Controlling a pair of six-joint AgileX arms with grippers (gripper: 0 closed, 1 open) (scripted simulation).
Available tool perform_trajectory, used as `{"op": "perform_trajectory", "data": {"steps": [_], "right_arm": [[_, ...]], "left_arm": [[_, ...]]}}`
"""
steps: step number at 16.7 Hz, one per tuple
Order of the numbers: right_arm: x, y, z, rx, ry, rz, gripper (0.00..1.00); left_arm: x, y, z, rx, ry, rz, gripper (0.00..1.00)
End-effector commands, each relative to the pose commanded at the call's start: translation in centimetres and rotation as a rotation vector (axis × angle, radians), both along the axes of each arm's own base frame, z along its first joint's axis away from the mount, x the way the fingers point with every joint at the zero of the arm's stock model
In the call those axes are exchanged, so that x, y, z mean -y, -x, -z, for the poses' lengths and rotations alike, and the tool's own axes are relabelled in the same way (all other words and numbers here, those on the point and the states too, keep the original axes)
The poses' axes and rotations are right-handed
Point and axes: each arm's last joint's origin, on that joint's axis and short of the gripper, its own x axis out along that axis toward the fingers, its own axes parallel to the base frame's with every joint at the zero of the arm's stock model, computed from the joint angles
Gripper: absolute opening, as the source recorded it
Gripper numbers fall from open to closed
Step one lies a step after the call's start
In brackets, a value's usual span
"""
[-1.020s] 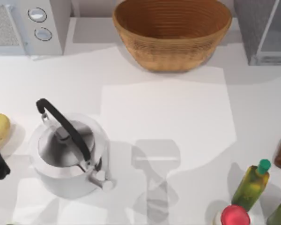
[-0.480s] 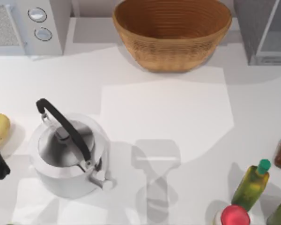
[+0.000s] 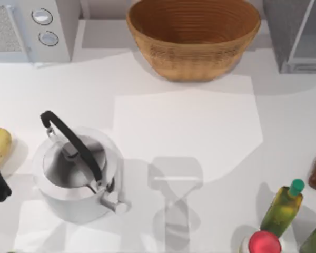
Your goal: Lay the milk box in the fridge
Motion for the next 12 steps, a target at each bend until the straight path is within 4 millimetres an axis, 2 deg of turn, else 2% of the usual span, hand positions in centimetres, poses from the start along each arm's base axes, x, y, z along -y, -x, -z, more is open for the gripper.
{"op": "perform_trajectory", "data": {"steps": [6,12], "right_arm": [[0.0,0.0,0.0,0.0,0.0,0.0,0.98],[0.0,0.0,0.0,0.0,0.0,0.0,1.0]], "left_arm": [[0.0,0.0,0.0,0.0,0.0,0.0,1.0],[0.0,0.0,0.0,0.0,0.0,0.0,1.0]]}}
